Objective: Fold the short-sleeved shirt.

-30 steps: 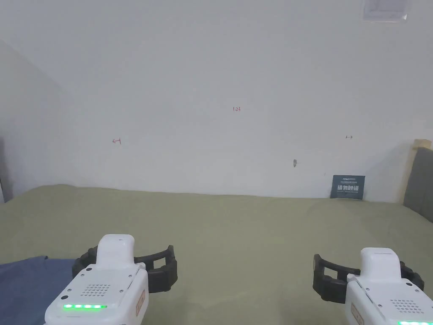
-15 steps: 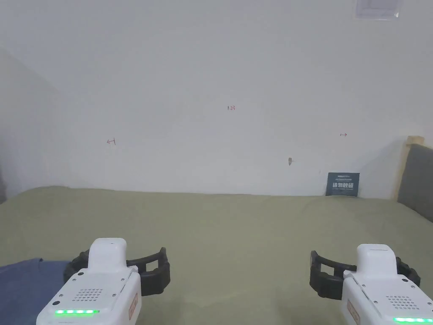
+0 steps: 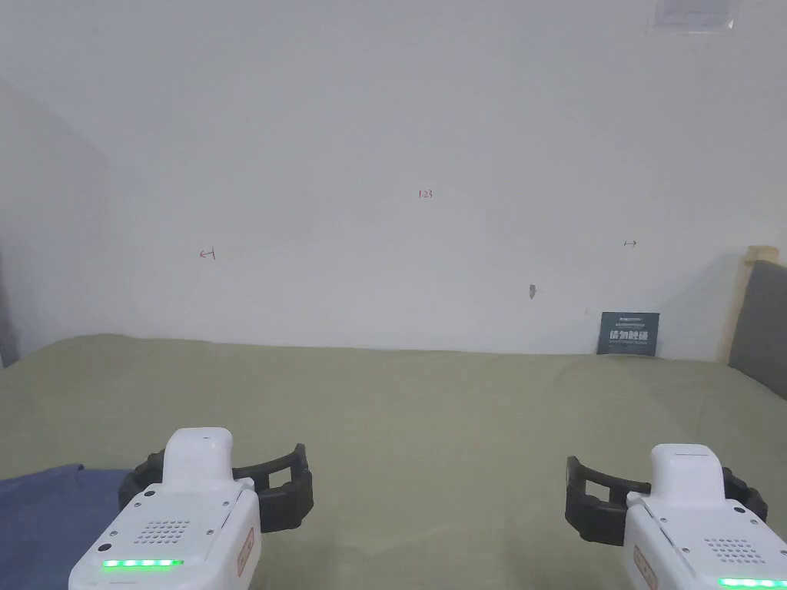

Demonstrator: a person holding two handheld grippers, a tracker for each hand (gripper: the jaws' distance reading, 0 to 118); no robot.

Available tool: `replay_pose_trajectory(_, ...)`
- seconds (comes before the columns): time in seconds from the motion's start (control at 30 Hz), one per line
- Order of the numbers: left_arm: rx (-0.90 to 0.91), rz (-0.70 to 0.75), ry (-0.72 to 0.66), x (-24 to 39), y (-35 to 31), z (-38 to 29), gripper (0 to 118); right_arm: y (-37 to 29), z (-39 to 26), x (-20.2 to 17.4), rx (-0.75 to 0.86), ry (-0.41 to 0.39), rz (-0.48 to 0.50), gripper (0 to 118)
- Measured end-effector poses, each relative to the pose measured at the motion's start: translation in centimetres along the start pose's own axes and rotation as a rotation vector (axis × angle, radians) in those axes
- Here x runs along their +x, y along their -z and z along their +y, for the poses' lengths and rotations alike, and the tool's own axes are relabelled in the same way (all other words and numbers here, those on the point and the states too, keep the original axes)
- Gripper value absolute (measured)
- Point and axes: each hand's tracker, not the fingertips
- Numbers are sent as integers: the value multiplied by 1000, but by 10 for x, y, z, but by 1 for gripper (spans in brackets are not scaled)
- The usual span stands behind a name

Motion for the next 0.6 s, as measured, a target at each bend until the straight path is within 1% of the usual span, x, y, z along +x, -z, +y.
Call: replay_pose_trajectory(0.6,2,0,11,-1,0,0,118,-1,-1,2,-6,0,-6,118)
